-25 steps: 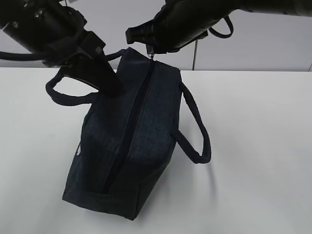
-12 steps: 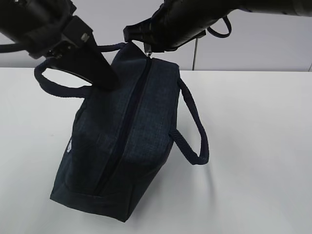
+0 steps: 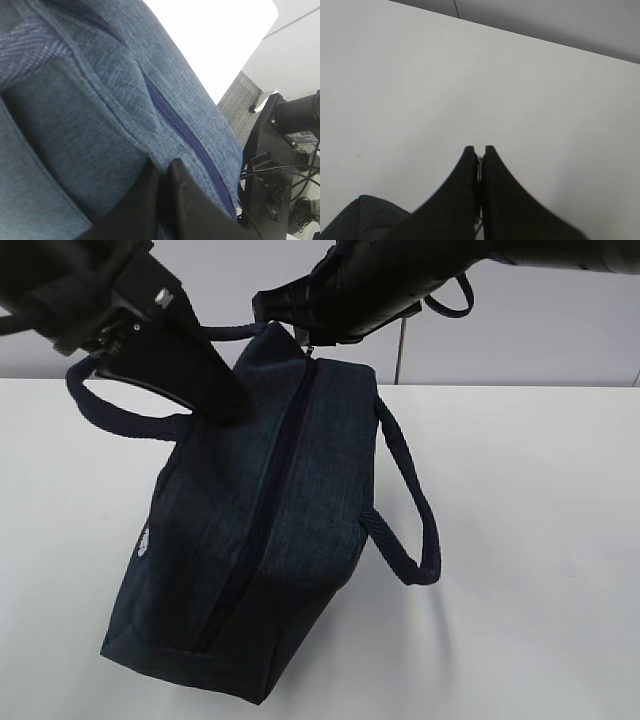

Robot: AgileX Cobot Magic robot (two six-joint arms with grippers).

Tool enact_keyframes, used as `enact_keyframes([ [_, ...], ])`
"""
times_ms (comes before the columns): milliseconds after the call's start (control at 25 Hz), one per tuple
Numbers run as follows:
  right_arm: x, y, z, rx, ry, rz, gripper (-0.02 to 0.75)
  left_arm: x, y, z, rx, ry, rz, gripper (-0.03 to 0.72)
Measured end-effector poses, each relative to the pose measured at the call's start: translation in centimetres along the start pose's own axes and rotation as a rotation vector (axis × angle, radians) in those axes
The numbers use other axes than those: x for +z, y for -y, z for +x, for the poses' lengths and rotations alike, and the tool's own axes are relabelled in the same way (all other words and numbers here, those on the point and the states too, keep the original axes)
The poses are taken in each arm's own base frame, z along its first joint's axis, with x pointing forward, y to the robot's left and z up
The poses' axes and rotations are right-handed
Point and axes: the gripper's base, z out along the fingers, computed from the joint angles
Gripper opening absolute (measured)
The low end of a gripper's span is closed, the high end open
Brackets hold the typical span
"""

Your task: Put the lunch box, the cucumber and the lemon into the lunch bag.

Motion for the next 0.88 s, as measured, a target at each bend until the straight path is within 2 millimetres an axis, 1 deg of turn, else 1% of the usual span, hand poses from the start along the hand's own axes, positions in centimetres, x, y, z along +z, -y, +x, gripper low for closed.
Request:
enact_keyframes([
  [360,1.0,0.1,0.5,-0.001,-0.016,0.003,0.000,0.0,0.3,0.1,0.001,-0.007,0.024,-0.006],
  [760,1.2,0.1,0.5,-0.001,-0.012,0.002,0.000,-0.2,0.3,0.1,0.007,-0.006,0.023,-0.006],
  [840,1.3,0.1,0.6,-0.001,-0.014,0.002,0.011,-0.2,0.3,0.1,0.007,-0.004,0.022,-0.006],
  [880,1.3,0.1,0.5,-0.005,-0.009,0.003,0.031,-0.2,0.3,0.1,0.009,-0.004,0.022,-0.006],
])
